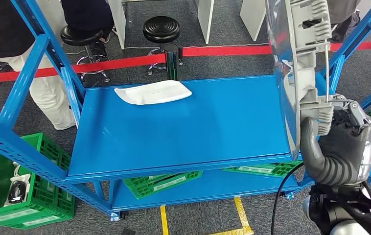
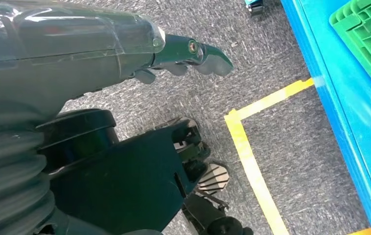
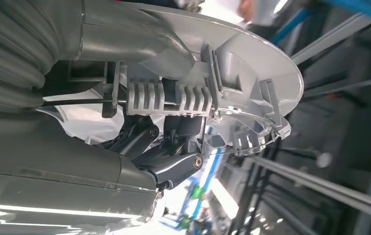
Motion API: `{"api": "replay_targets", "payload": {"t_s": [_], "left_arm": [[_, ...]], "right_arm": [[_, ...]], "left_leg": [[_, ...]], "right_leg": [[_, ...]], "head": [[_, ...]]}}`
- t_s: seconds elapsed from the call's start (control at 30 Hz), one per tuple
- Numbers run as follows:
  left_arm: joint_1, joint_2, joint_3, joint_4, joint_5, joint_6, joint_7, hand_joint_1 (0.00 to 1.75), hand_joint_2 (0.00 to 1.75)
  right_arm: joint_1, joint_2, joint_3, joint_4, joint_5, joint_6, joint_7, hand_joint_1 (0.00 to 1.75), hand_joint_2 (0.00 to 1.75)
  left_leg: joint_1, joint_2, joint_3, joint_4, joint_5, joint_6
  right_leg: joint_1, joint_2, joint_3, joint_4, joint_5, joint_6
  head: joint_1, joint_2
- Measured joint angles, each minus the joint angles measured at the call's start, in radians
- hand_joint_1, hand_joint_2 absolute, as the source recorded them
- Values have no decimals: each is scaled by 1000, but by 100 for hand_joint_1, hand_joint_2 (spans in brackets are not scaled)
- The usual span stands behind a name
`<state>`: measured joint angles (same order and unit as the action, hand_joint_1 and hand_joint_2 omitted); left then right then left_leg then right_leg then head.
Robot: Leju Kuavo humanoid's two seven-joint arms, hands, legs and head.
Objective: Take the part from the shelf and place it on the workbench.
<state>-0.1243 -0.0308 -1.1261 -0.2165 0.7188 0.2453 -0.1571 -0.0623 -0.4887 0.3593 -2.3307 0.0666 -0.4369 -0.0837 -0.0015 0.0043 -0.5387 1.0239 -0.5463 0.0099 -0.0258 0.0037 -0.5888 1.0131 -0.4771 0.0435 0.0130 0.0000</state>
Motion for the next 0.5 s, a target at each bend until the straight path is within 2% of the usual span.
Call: {"api": "replay_targets", "payload": {"t_s": [0.33, 0.5], "left_arm": [[0, 51, 3, 0, 36, 1, -52, 0, 175], [0, 73, 19, 0, 68, 25, -73, 0, 175]], "right_arm": [[-11, 57, 99, -34, 5, 76, -73, 175, 175], [-8, 94, 160, -24, 39, 70, -107, 175, 175]], "left_leg": [[0, 3, -1, 0, 0, 0], [0, 3, -1, -1, 0, 0]], "right_leg": [[0, 1, 0, 0, 0, 0], [0, 1, 0, 0, 0, 0]], "head": [[0, 0], [0, 0]]}}
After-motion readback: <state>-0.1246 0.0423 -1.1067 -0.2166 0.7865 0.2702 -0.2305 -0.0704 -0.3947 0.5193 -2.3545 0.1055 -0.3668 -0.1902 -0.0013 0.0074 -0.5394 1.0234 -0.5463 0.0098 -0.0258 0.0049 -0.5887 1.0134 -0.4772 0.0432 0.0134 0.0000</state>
